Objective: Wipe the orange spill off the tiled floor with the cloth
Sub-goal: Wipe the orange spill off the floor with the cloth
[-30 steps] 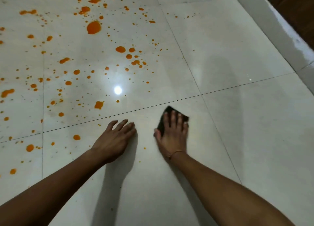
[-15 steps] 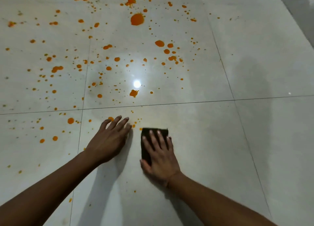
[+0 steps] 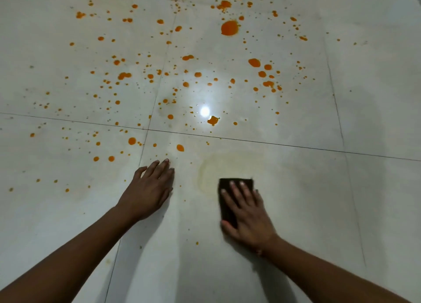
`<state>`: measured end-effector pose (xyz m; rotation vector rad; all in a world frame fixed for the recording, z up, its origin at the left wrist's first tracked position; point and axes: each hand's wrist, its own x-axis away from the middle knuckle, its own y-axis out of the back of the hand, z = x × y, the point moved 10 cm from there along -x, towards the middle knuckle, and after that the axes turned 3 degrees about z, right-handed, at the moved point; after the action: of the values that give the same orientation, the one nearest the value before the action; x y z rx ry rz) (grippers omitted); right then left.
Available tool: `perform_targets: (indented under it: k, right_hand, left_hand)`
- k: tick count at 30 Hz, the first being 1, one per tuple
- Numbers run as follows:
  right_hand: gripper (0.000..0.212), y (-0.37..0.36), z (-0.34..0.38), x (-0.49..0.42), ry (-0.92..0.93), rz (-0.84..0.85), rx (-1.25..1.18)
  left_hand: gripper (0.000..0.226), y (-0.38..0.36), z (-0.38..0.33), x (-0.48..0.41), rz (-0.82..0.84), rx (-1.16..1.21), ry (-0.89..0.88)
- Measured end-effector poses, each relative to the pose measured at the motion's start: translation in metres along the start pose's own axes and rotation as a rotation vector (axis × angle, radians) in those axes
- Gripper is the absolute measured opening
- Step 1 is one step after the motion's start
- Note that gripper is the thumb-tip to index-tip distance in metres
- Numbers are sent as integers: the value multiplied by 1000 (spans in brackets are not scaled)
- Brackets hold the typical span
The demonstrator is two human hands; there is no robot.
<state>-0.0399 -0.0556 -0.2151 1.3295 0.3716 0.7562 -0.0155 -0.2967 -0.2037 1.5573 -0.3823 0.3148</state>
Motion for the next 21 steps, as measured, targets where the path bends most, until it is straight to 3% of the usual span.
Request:
perform_targets:
  k: [2,4,6,8,10,12,14,16,19,21]
  right_hand:
    - [80,11,-45,-38,-223,-17,16]
    - [82,15,-34,-93,-369,-22,-46]
    - [81,6,37,-113,-234,-47,-55]
    - [79,-17,106,-74,33,16,-35]
    - [80,-25,105,-13,200,83,-9]
    - [80,-13,51,-4,196,37,41]
    - [79,0,4,-45,-22,0,48]
    - [80,4,18,-98,-194,-24,-26]
    - [81,-20,140,-94,73,-11,-46]
    - [80,-35,166,-32,294,70,-13]
  left_hand:
    - [56,-5,7,11,1,7,20]
    - [55,-6,14,20,-11,18,33]
    - [54,-6,29,27,-23,42,73]
    - [55,-9,47,33,-8,77,136]
    - [57,-17,55,38,10,108,161]
    - [58,-18,54,40,-2,124,164]
    - [57,-15,51,44,-18,142,162]
    - [55,-12,51,50,-51,134,159]
    - [58,-15,69,71,-74,169,224]
    - [59,-22,86,86,-73,173,282]
